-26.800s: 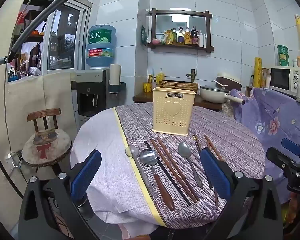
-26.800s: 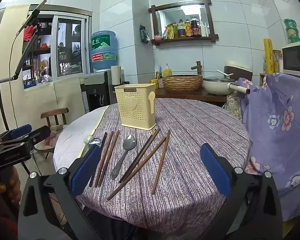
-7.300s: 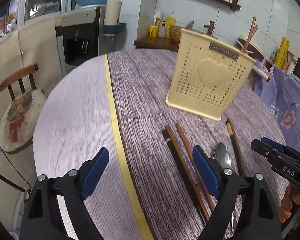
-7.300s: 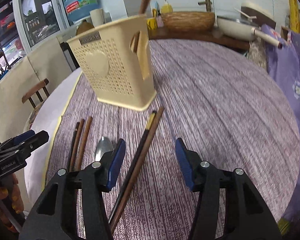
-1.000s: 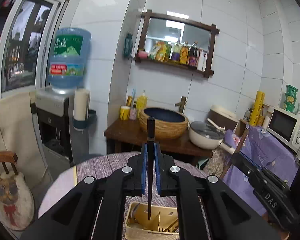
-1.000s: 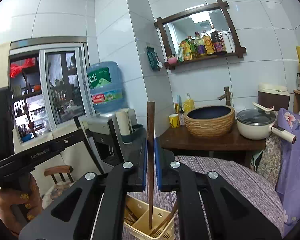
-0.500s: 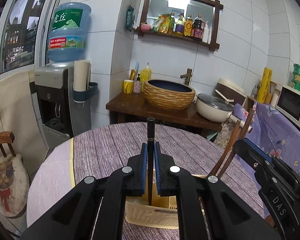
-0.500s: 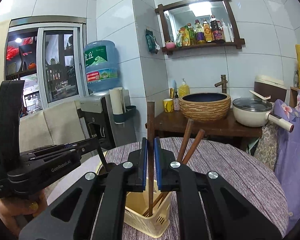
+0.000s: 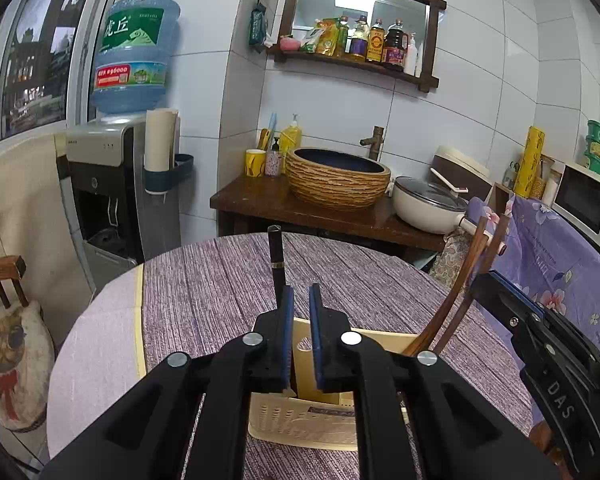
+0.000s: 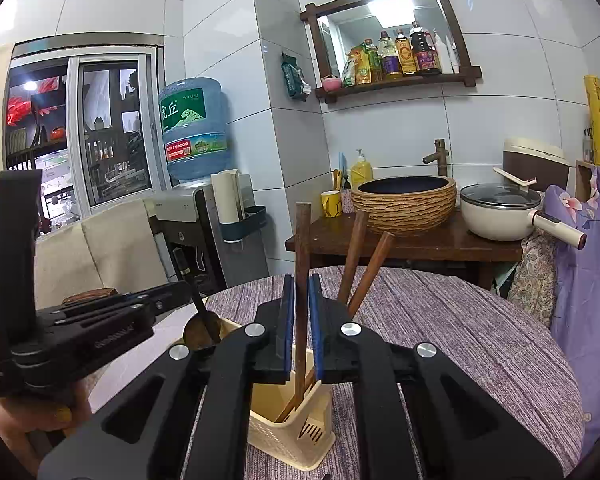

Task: Organize utensils
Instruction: 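Withdraw both tools back over the remaining utensils, then close right tool on a black gold-tipped chopstick while left tool grasps a wooden chopstick, then lift both chopsticks and carry them toward the cream holder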

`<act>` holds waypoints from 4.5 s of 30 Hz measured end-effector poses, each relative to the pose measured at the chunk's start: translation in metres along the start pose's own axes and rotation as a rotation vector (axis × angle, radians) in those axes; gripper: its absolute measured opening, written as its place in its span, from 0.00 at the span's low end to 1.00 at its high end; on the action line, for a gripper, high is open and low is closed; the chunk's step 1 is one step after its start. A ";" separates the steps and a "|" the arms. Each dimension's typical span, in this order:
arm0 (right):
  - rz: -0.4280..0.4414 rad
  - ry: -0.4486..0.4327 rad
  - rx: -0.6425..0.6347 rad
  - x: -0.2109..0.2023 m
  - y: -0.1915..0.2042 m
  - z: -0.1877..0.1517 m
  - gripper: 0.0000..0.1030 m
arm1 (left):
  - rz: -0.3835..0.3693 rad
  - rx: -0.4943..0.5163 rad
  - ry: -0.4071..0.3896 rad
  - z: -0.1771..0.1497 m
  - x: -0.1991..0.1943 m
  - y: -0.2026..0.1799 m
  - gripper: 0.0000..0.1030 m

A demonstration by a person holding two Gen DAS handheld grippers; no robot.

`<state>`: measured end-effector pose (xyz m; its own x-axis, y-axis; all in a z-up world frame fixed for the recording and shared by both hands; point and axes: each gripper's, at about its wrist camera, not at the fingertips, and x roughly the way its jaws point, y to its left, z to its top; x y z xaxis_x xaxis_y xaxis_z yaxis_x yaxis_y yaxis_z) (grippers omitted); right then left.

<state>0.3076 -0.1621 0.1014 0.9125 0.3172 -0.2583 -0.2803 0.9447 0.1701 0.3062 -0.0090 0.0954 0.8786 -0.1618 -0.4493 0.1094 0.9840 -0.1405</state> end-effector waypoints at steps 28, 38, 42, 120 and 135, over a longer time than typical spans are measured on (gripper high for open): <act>-0.101 0.421 0.048 -0.044 -0.015 -0.137 0.52 | 0.130 -0.038 0.294 -0.159 -0.043 0.043 0.84; -0.120 0.569 0.054 -0.011 -0.002 -0.172 0.42 | 0.118 -0.047 0.376 -0.182 -0.031 0.040 0.55; -0.128 0.601 0.063 -0.001 0.000 -0.176 0.37 | 0.114 -0.041 0.389 -0.185 -0.027 0.037 0.52; -0.068 0.559 0.236 0.021 -0.025 -0.167 0.08 | 0.137 -0.021 0.387 -0.174 0.002 0.023 0.08; 0.114 0.338 0.187 -0.047 -0.015 -0.114 0.08 | 0.055 -0.053 0.215 -0.129 -0.048 0.026 0.08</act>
<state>0.2349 -0.1817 0.0028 0.7206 0.4576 -0.5209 -0.2861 0.8806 0.3778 0.2067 0.0147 -0.0009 0.7625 -0.1254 -0.6347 0.0343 0.9875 -0.1540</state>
